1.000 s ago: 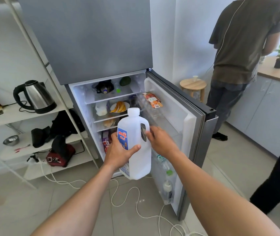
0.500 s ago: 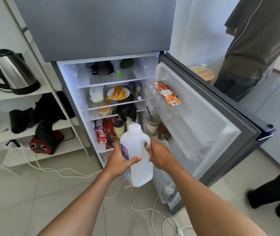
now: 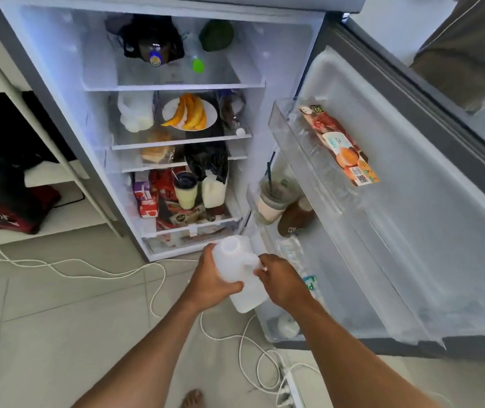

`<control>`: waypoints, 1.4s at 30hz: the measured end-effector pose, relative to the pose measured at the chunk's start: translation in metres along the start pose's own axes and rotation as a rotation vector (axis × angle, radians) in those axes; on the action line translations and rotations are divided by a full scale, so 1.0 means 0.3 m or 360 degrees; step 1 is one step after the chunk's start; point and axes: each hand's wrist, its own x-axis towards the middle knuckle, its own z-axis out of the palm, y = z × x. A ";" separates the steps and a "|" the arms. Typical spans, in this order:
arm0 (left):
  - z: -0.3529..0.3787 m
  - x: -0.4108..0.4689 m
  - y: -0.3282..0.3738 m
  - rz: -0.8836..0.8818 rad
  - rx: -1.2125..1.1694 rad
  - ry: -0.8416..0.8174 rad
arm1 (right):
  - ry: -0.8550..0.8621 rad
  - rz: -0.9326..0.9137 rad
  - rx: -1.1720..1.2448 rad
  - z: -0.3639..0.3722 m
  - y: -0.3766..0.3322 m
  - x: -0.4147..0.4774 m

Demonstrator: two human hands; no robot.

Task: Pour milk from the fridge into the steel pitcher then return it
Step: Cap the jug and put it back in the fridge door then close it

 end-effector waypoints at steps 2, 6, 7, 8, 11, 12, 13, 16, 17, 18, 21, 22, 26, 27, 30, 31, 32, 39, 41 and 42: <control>0.030 0.040 -0.045 -0.0028 -0.0037 0.0031 | 0.0026 0.0011 -0.0057 0.006 0.018 0.039; 0.083 0.119 -0.111 -0.0132 -0.0108 0.0091 | 0.0232 -0.0110 -0.0347 0.006 0.076 0.107; 0.095 0.135 -0.123 -0.0151 -0.0112 0.0099 | 0.0319 -0.0194 -0.0477 0.006 0.093 0.120; 0.109 0.149 -0.134 -0.0168 -0.0108 0.0093 | 0.0375 -0.0258 -0.0603 0.010 0.115 0.132; 0.163 0.187 -0.172 -0.0207 -0.0143 0.0056 | 0.0431 -0.0318 -0.0771 0.036 0.189 0.152; 0.177 0.195 -0.183 -0.0220 -0.0159 0.0054 | 0.0432 -0.0334 -0.0780 0.046 0.204 0.150; 0.199 0.212 -0.199 -0.0230 -0.0185 0.0052 | 0.0421 -0.0342 -0.0794 0.057 0.226 0.154; 0.239 0.238 -0.225 -0.0230 -0.0231 0.0047 | 0.0415 -0.0357 -0.0840 0.085 0.260 0.143; 0.251 0.247 -0.237 -0.0225 -0.0241 0.0039 | 0.0424 -0.0343 -0.0826 0.097 0.262 0.137; 0.260 0.255 -0.245 -0.0229 -0.0249 0.0025 | 0.0448 -0.0325 -0.0793 0.106 0.265 0.133; 0.295 0.267 -0.280 -0.0233 -0.0292 -0.0005 | 0.0510 -0.0259 -0.0688 0.122 0.287 0.116; 0.302 0.268 -0.288 -0.0229 -0.0294 -0.0020 | 0.0511 -0.0246 -0.0661 0.121 0.297 0.109; 0.323 0.264 -0.311 -0.0199 -0.0281 -0.0101 | 0.0442 -0.0237 -0.0637 0.116 0.334 0.079; 0.326 0.264 -0.311 -0.0176 -0.0261 -0.0124 | 0.0442 -0.0219 -0.0639 0.116 0.340 0.076; 0.329 0.262 -0.308 -0.0092 -0.0135 -0.0262 | 0.0458 -0.0153 -0.0637 0.127 0.352 0.075; 0.333 0.262 -0.305 -0.0066 -0.0094 -0.0313 | 0.0461 -0.0151 -0.0645 0.128 0.354 0.074; 0.336 0.263 -0.300 -0.0037 -0.0044 -0.0353 | 0.0453 -0.0155 -0.0666 0.126 0.357 0.073; 0.354 0.288 -0.323 0.0126 0.0251 -0.0499 | 0.0529 -0.0122 -0.0702 0.143 0.362 0.088; 0.372 0.291 -0.342 0.0153 0.0288 -0.0519 | 0.0545 -0.0147 -0.0736 0.148 0.373 0.085; 0.383 0.290 -0.349 0.0177 0.0336 -0.0536 | 0.0554 -0.0156 -0.0738 0.142 0.380 0.083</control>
